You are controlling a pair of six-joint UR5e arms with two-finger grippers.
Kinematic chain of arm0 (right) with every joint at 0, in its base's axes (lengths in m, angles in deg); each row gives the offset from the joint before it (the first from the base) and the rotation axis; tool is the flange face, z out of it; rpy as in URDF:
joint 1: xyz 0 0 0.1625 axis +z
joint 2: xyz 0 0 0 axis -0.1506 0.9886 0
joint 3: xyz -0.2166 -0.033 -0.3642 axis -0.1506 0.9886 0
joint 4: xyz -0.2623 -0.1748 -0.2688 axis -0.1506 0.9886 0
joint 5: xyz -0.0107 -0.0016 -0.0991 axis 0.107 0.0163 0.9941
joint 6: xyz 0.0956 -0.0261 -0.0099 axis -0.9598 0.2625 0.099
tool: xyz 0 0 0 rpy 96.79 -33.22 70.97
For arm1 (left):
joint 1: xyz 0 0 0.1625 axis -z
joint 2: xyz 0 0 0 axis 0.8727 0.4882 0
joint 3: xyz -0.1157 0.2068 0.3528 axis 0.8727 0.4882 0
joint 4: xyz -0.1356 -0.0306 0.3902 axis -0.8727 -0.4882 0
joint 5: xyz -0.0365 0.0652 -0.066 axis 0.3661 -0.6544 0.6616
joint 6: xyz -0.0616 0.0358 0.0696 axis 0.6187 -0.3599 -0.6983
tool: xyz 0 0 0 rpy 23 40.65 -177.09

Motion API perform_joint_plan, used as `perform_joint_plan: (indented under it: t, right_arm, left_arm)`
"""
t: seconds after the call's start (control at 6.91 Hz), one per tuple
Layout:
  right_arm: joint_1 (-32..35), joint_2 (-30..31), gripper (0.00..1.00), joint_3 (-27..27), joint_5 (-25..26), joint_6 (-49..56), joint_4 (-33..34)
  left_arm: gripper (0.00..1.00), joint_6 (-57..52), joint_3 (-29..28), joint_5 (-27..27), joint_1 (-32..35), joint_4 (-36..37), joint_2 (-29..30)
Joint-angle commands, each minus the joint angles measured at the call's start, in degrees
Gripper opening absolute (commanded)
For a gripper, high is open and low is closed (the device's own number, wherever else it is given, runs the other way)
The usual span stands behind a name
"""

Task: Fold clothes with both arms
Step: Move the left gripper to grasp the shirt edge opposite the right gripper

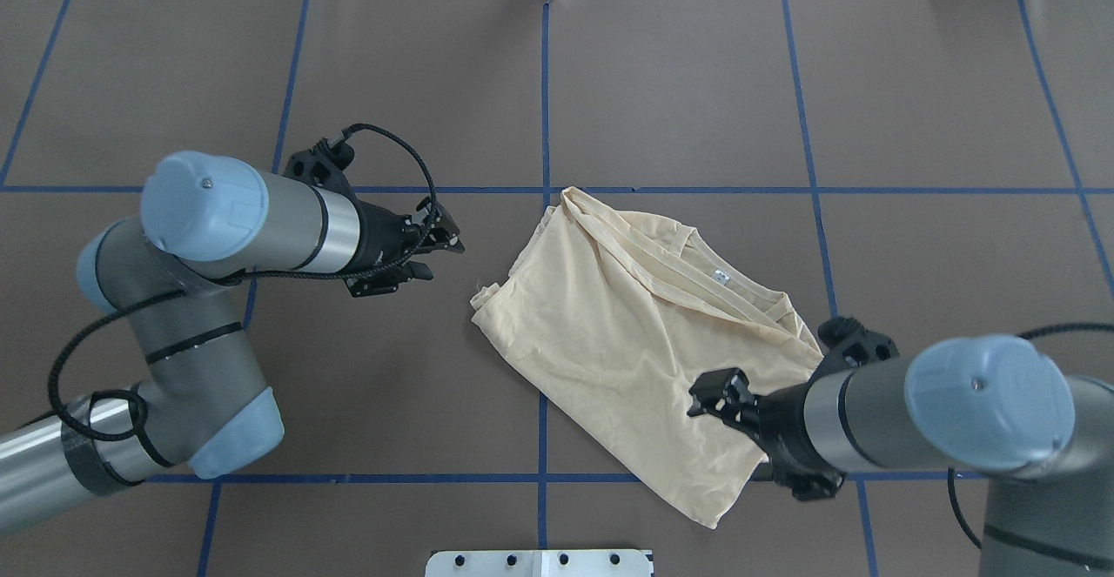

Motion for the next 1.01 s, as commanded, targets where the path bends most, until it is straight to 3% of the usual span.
perform_joint_plan:
  t: [0.0,0.29,0.87]
  right_arm:
    - [12.8,-8.7,1.00,9.2,-6.1,1.3,0.1]
    - [15.0,-10.6,1.00,12.4,-5.5,7.2,0.2]
    - [15.2,-11.3,1.00,14.7,-5.4,7.5,0.1]
  left_arm:
    - [0.58,1.0,-2.6,-4.0,-5.6,1.9,1.1]
    - [0.61,1.0,-4.1,-4.1,-5.7,1.9,2.0]
    - [0.62,0.8,-5.9,-4.1,-6.7,1.8,3.5]
